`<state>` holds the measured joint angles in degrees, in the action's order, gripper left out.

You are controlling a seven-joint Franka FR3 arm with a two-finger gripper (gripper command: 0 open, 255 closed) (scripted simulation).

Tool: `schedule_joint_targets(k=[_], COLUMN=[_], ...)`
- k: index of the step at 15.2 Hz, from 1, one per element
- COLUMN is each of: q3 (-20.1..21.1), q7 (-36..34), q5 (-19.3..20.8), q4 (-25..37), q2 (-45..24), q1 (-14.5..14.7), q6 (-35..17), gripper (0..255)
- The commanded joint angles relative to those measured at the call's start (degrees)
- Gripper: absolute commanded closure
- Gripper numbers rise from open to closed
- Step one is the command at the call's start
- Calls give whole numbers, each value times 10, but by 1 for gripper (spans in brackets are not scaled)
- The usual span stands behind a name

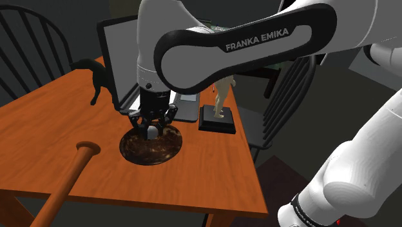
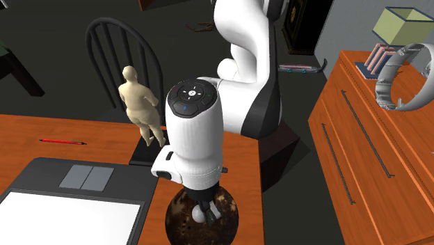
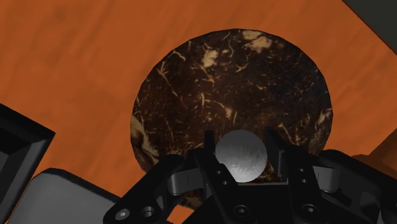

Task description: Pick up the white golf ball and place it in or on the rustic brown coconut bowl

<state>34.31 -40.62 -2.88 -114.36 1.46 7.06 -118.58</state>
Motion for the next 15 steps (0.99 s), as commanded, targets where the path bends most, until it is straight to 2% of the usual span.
schedule_joint_targets(k=[1, 9, 10, 15], q3=[1, 1, 1, 1], q7=[-2, -2, -2, -2], q5=[3, 3, 3, 3], q4=[-12, -12, -12, -12], q2=[-4, -4, -4, -4], q1=[1, 1, 1, 1], q6=[-16, -16, -16, -16], gripper=[255, 255, 0, 0])
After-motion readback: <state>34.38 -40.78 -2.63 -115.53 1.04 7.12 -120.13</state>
